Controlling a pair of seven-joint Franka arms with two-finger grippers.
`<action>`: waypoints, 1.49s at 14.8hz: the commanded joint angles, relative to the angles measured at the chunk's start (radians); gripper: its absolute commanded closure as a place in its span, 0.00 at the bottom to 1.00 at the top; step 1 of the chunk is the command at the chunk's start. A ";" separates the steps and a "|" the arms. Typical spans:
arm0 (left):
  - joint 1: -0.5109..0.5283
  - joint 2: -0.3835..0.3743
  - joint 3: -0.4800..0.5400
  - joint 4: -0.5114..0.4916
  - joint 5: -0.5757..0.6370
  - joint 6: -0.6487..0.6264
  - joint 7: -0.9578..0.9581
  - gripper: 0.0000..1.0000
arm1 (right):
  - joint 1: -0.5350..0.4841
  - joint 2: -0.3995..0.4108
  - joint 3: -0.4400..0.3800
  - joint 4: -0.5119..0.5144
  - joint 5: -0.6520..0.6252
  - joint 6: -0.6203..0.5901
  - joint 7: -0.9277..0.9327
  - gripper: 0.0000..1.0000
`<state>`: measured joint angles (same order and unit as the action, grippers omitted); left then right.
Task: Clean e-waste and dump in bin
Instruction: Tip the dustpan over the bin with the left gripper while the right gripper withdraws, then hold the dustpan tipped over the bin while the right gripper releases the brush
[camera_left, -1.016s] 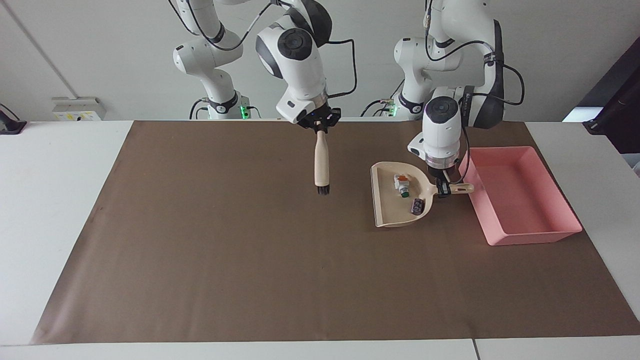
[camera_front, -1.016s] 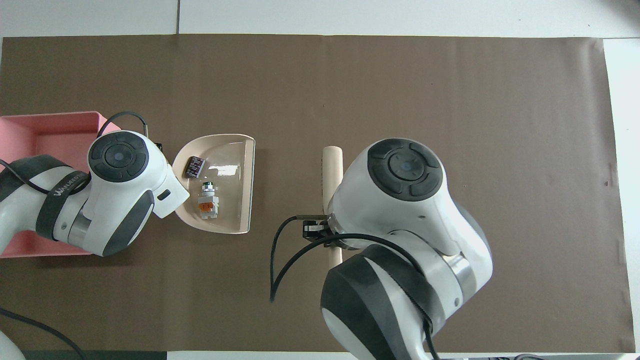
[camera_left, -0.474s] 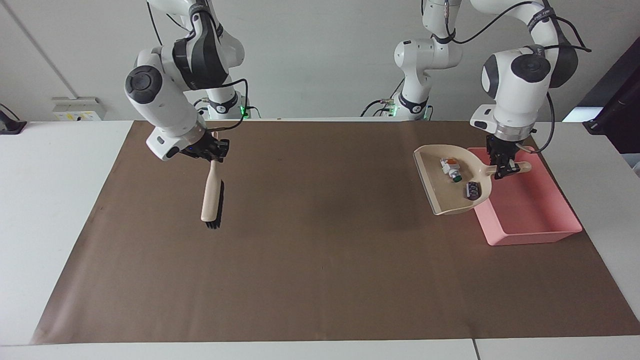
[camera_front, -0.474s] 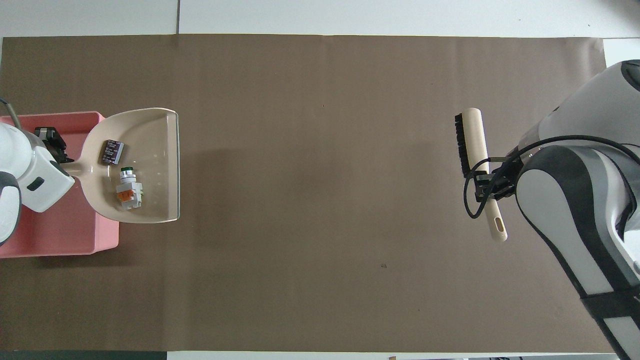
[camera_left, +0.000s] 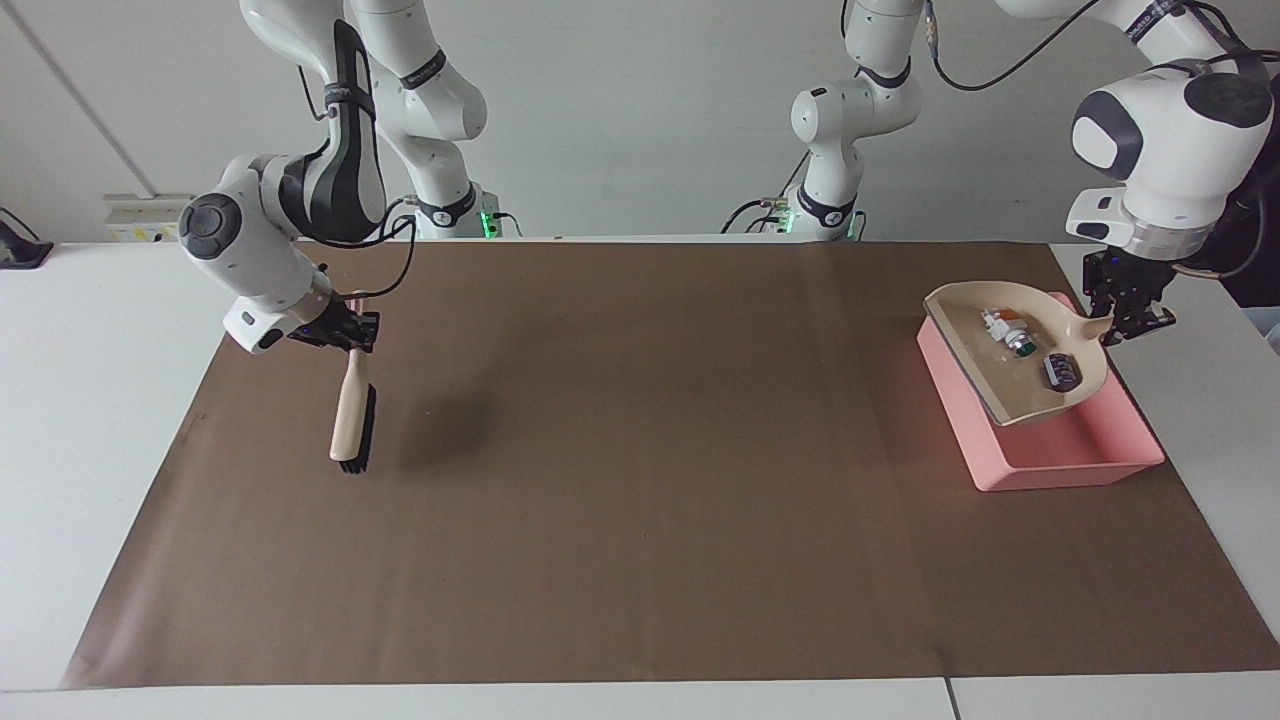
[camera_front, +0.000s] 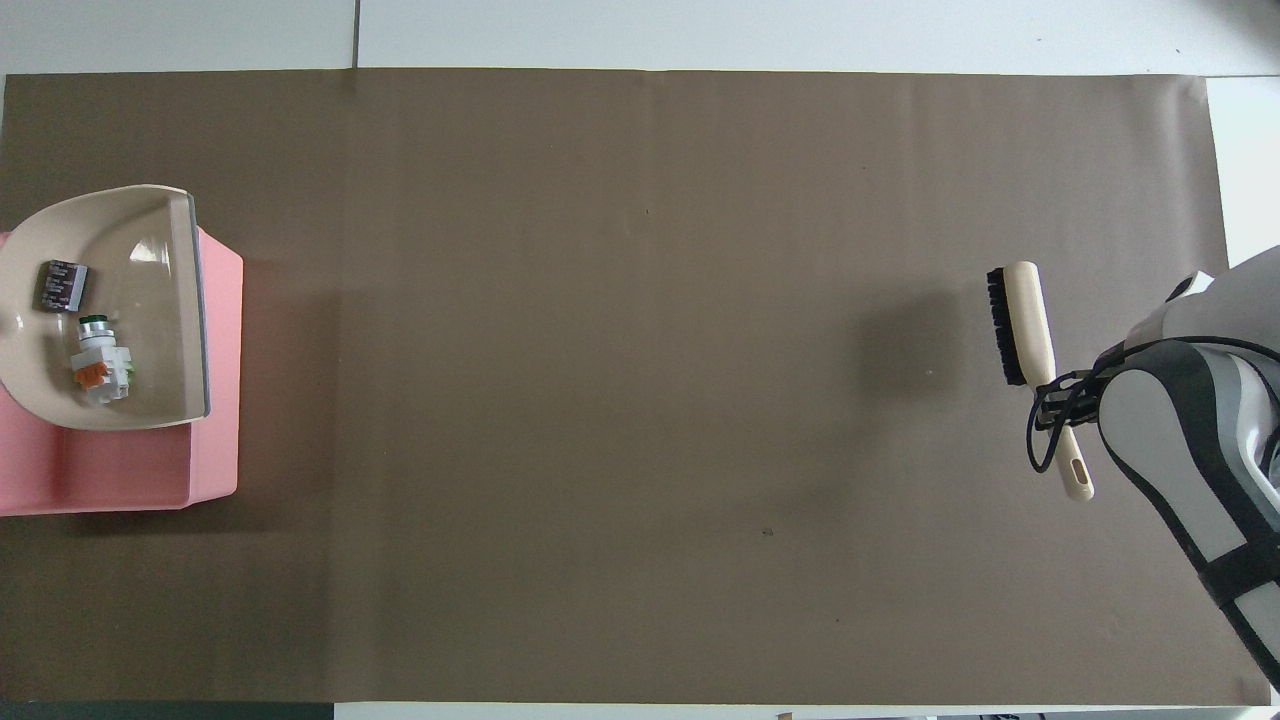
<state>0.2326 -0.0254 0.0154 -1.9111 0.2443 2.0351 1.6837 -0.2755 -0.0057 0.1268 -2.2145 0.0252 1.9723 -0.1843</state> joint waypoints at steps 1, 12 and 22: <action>0.086 0.080 -0.009 0.108 -0.017 0.019 0.153 1.00 | -0.028 -0.068 0.019 -0.106 -0.011 0.109 -0.014 1.00; 0.129 0.119 0.000 0.058 0.430 0.212 0.135 1.00 | -0.044 -0.082 0.020 -0.177 -0.011 0.188 -0.018 0.88; 0.059 0.018 0.000 -0.117 0.819 0.183 -0.245 1.00 | -0.041 -0.077 0.024 -0.124 -0.011 0.137 -0.070 0.01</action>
<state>0.3004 0.0451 0.0062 -1.9774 1.0175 2.2231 1.4734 -0.3032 -0.0618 0.1317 -2.3599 0.0244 2.1403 -0.2365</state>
